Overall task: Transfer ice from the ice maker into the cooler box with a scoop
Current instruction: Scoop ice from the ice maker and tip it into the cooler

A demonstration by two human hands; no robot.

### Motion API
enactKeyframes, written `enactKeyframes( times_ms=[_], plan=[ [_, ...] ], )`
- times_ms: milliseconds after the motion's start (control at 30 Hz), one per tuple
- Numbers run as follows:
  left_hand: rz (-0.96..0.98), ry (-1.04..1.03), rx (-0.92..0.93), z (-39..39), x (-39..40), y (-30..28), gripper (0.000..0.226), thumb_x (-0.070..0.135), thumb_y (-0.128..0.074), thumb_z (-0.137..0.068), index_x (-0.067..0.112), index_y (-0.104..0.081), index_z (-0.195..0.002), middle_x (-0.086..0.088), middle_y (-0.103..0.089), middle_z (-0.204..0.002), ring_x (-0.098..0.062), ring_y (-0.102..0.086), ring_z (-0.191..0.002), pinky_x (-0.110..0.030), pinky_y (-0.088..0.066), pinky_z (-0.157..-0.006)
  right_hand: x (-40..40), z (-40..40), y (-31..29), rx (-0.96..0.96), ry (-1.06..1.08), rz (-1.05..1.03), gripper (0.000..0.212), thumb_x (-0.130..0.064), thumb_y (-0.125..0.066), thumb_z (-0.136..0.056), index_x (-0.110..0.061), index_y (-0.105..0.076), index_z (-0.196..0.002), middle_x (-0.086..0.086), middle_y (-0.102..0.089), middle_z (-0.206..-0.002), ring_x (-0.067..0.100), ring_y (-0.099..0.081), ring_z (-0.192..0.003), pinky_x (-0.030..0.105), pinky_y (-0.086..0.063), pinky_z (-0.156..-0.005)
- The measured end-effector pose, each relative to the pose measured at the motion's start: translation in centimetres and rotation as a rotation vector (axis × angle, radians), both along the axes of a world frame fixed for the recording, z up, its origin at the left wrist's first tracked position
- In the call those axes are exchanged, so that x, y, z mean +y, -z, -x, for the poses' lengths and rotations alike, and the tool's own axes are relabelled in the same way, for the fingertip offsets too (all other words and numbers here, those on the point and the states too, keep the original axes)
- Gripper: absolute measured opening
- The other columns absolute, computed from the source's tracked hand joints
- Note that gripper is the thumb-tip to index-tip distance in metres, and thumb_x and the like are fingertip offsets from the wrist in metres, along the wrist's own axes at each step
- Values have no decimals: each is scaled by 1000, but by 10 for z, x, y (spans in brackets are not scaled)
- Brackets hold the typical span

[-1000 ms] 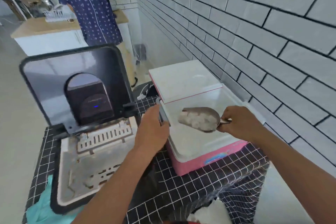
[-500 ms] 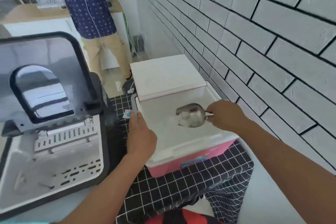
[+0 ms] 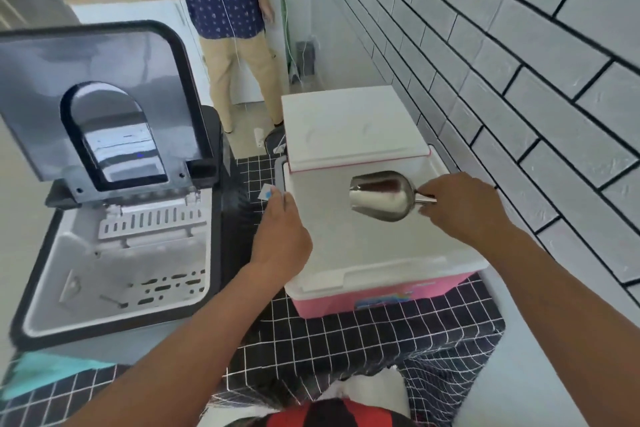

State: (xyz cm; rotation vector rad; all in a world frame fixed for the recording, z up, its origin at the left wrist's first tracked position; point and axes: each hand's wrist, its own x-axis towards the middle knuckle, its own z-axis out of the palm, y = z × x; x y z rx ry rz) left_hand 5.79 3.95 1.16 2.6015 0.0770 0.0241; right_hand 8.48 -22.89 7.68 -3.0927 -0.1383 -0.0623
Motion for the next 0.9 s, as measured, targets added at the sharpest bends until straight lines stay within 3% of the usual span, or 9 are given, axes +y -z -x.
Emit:
enactKeyframes(
  times_ms=[67,100,233,367,500,567,667,800,900],
  plan=[
    [86,58,28,-4,14,-12,34,9,-41,-94,11,-45,-128,-10,-49,-129,-27,-53,-114,-35,-46,-90,10,2,-12,18,-6,-105,13,-34,-69,-81,-26,-71,-91,0,-68,-88,24,-62,-86,30,-45,-65],
    [129,101,-6,-3,23,-19,30,11,-41,-95,19,-50,-122,-2,-55,-117,-21,-57,-102,-30,-48,-81,17,4,-19,34,-18,-153,14,-35,-70,-80,-24,-71,-88,-1,-67,-84,23,-61,-83,31,-46,-65],
    [205,168,-183,21,71,-45,43,20,-43,-100,34,-43,-140,20,-50,-129,7,-45,-111,-3,-30,-91,56,8,-47,148,-115,-241,17,-37,-72,-79,-22,-66,-73,-6,-60,-65,10,-54,-64,31,-40,-56],
    [123,97,-273,50,139,-52,43,24,-44,-100,35,-42,-142,14,-49,-142,1,-42,-127,-20,-31,-105,112,16,-71,191,-205,-294,18,-40,-68,-82,-24,-69,-75,-5,-64,-67,9,-58,-66,33,-49,-66],
    [93,-52,-328,80,217,-49,44,10,-47,-98,22,-48,-140,1,-54,-139,-13,-50,-125,-34,-39,-106,174,25,-96,199,-335,-266,14,-41,-67,-83,-28,-72,-80,-8,-66,-72,11,-58,-68,37,-51,-69],
    [9,-105,-308,92,251,-44,46,6,-48,-93,12,-50,-139,-9,-50,-142,-25,-45,-131,-40,-35,-111,209,30,-105,211,-410,-197,16,-43,-68,-82,-30,-75,-88,-8,-67,-81,12,-58,-74,39,-51,-73],
    [-90,-170,-228,100,287,-36,50,8,-54,-91,8,-47,-141,-10,-41,-150,-29,-37,-137,-45,-32,-113,262,40,-102,247,-476,73,21,-47,-66,-81,-27,-73,-86,-10,-56,-74,11,-51,-69,30,-42,-59],
    [-32,-172,-185,95,297,-27,59,7,-50,-91,12,-36,-149,4,-22,-160,-16,-27,-144,-28,-28,-113,321,63,-83,141,-511,352,6,-19,-56,-83,-16,-58,-78,-5,-36,-61,17,-45,-60,25,-33,-55],
    [66,-179,-184,94,298,-22,61,6,-47,-93,18,-32,-151,15,-14,-161,0,-23,-141,-12,-26,-104,359,71,-72,137,-560,445,15,-8,-50,-79,-18,-49,-68,-3,-32,-58,19,-41,-59,29,-33,-56]
  ],
)
